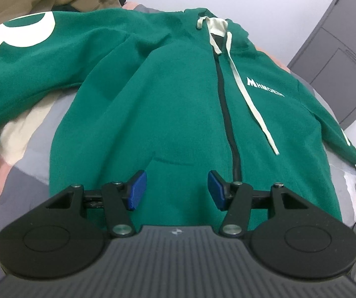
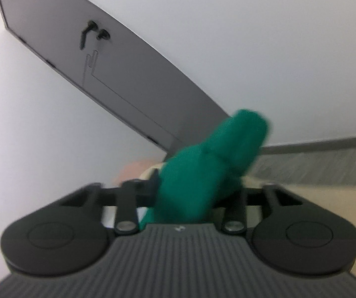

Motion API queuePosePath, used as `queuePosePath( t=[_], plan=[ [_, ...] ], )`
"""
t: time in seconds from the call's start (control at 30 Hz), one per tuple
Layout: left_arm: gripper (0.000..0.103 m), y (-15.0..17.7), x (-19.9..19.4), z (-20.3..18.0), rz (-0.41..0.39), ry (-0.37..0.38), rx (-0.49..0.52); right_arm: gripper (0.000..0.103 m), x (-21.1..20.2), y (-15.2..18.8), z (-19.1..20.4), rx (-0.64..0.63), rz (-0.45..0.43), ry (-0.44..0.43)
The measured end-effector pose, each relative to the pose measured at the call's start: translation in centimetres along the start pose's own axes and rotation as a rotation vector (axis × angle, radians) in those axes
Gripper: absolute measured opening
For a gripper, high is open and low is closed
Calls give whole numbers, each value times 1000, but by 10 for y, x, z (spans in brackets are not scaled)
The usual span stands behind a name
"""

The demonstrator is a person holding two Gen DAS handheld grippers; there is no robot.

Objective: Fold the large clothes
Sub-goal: 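Grasp the sleeve cuff with the right gripper and lift it, then carry the sleeve across the hoodie body and open the right gripper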

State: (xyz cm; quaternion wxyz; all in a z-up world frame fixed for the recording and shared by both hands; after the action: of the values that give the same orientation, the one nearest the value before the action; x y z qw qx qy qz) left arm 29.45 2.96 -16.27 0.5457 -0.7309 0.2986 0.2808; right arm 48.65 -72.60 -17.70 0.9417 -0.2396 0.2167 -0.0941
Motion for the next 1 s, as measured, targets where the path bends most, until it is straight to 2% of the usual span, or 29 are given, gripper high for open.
queuePosePath(
  t=[0.13,0.27,0.4,0.47,0.53,0.6,0.7,0.83,0.97,1.0],
  plan=[
    [60,-7,20,-1,20,-17,4,16,22,-2,26,-184,-15,40],
    [60,-9,36,-1,34,-55,43,16,31,-14,44,-217,-44,24],
    [60,-17,36,-3,23,-31,54,16,13,-18,88,-308,-96,-35],
    [60,-20,31,-4,-3,-25,74,16,-3,-18,118,-352,-109,-84],
    [60,-20,24,-5,-20,-20,100,16,-27,-14,159,-462,-130,-138],
    [60,-19,15,-6,-37,-10,113,16,-55,-3,202,-586,-149,-195],
    [60,-22,-5,-4,-84,7,113,16,-100,20,261,-706,-171,-286],
    [60,-26,-35,3,-167,-11,149,16,-174,68,328,-882,-198,-412],
    [60,-28,-56,19,-206,18,93,16,-239,128,381,-995,-201,-530],
    [60,-28,-60,23,-213,22,84,16,-243,139,395,-1021,-199,-552]
  ],
)
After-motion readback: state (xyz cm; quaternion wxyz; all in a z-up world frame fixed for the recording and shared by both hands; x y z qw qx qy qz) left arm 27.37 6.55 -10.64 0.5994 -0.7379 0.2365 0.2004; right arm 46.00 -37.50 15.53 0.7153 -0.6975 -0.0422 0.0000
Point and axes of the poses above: each gripper's, at about its wrist camera, not at the fingertips, and x roughly the way its jaws point, z to its left, y to its underside, the point moved 7 cm from there along x, roughly the way its jaws point, and after that the axes turned 7 degrees about x, right-handed, at the moved point
